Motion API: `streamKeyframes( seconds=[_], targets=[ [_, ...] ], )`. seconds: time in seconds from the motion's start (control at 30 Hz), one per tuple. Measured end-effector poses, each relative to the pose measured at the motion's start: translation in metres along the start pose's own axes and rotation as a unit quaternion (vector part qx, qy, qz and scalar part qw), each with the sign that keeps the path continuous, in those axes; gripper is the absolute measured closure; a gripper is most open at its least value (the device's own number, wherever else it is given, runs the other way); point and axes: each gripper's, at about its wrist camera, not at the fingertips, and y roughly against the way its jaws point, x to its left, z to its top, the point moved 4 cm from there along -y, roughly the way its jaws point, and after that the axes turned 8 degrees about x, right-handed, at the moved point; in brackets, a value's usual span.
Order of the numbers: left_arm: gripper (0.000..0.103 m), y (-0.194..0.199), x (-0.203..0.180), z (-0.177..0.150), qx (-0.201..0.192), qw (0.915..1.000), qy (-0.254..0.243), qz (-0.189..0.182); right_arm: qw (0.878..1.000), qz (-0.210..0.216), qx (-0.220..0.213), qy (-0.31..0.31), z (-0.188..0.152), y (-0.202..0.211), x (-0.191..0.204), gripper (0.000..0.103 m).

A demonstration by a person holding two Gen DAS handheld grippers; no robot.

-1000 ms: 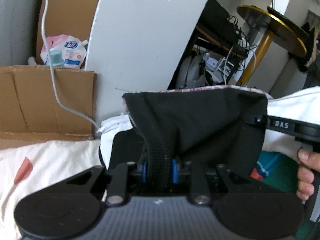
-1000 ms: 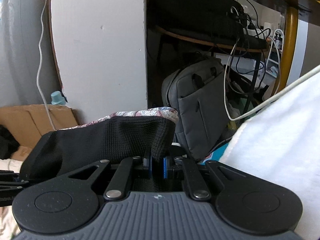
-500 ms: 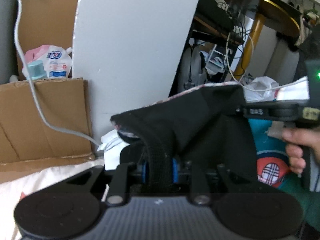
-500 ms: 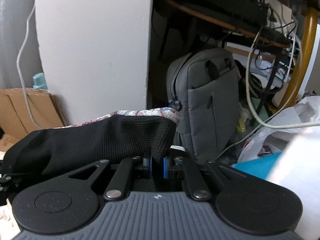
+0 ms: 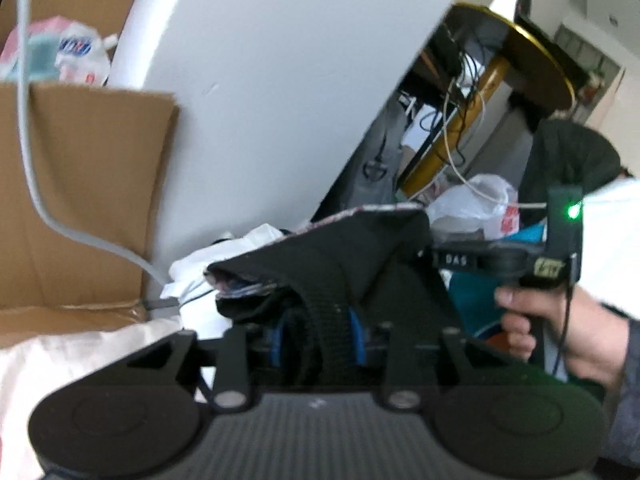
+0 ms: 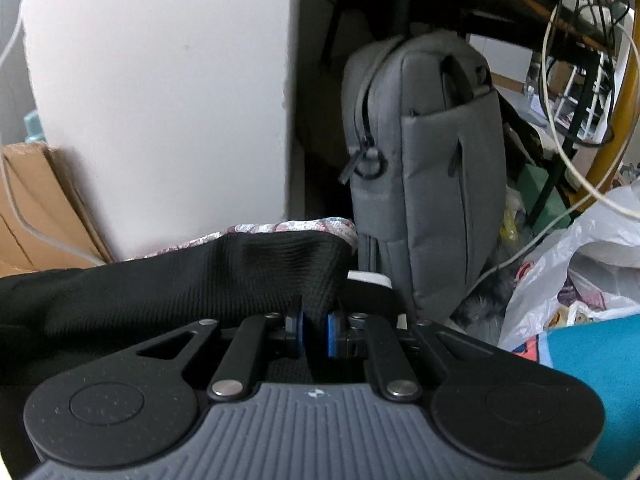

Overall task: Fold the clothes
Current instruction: 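Carry the folded trousers with both tools toward the bed's end by the wall, then lower the folded trousers onto the bed corner with both tools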

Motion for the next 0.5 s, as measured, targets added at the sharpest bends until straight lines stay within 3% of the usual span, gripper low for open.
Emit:
streamKeyframes(
  seconds=[0.13,0.27,0.5],
  targets=[
    [0.053,0.003,0.017,0.002,-0.017,0.9987,0.043,-0.020,1.000,-0.027,0.003,-0.015,-0.006,-0.002,-0.003,0.056],
    [0.044,0.000,0.020,0.010,-0.027,0.9971,0.066,-0.028,0.999,-0.028,0.005,-0.027,-0.012,0.001,-0.008,0.052],
    [0.044,-0.022,0.024,0.019,-0.020,0.9950,0.098,0.003,0.998,-0.015,0.017,-0.052,-0.011,-0.001,-0.017,0.053]
  ],
)
